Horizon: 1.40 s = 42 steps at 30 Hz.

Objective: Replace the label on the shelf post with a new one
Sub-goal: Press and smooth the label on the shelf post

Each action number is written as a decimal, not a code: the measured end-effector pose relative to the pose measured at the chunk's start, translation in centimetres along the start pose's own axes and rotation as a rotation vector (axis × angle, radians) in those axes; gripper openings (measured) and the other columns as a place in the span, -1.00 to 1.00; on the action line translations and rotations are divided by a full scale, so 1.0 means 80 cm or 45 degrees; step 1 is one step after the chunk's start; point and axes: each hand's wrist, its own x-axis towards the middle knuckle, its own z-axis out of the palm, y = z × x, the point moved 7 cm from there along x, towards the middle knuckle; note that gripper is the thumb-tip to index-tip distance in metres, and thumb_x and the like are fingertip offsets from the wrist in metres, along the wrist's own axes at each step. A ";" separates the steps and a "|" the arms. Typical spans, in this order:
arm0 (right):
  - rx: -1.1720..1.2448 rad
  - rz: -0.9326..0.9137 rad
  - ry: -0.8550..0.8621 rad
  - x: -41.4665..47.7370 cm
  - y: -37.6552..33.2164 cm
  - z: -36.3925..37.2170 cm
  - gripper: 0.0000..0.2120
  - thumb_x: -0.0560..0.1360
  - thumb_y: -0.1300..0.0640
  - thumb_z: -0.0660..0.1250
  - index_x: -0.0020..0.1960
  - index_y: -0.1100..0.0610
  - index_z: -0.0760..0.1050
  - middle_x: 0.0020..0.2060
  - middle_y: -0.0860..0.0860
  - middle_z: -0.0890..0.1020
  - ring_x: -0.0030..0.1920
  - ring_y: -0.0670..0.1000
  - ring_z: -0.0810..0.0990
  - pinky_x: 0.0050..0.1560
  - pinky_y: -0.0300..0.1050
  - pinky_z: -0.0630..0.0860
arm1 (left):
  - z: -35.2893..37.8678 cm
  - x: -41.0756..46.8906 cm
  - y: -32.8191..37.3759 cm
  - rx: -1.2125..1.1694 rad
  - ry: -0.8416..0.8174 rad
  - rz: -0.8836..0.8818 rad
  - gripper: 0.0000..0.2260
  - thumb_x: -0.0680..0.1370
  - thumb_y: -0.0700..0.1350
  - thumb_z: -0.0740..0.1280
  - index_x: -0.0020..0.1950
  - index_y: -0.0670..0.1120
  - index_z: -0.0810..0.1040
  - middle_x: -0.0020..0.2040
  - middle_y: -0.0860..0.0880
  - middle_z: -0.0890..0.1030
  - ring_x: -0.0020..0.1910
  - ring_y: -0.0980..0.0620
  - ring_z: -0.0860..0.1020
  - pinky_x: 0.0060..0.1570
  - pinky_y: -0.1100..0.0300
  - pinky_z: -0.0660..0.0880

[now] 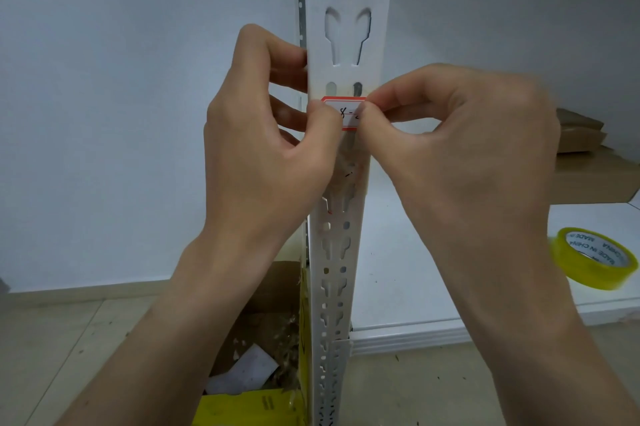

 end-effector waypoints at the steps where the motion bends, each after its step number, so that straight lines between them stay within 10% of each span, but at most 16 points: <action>1: -0.001 0.010 0.005 0.000 0.001 0.000 -0.88 0.48 -0.15 0.44 -0.11 -0.14 0.70 -0.24 -0.22 0.73 -0.21 -0.14 0.71 -0.15 -0.06 0.67 | 0.000 0.000 0.000 0.000 -0.002 -0.001 -0.77 0.53 0.02 0.32 0.08 -0.02 0.35 -0.01 0.30 0.52 -0.05 0.19 0.66 -0.30 0.45 0.51; 42: 0.117 0.127 -0.033 -0.001 0.008 0.001 -0.88 0.42 -0.11 0.50 -0.24 -0.15 0.61 -0.29 -0.27 0.68 -0.32 -0.09 0.67 -0.31 0.01 0.66 | 0.000 0.000 -0.001 0.026 0.012 -0.018 -0.78 0.54 0.01 0.33 0.08 -0.01 0.35 0.00 0.28 0.54 -0.02 0.13 0.66 -0.26 0.46 0.47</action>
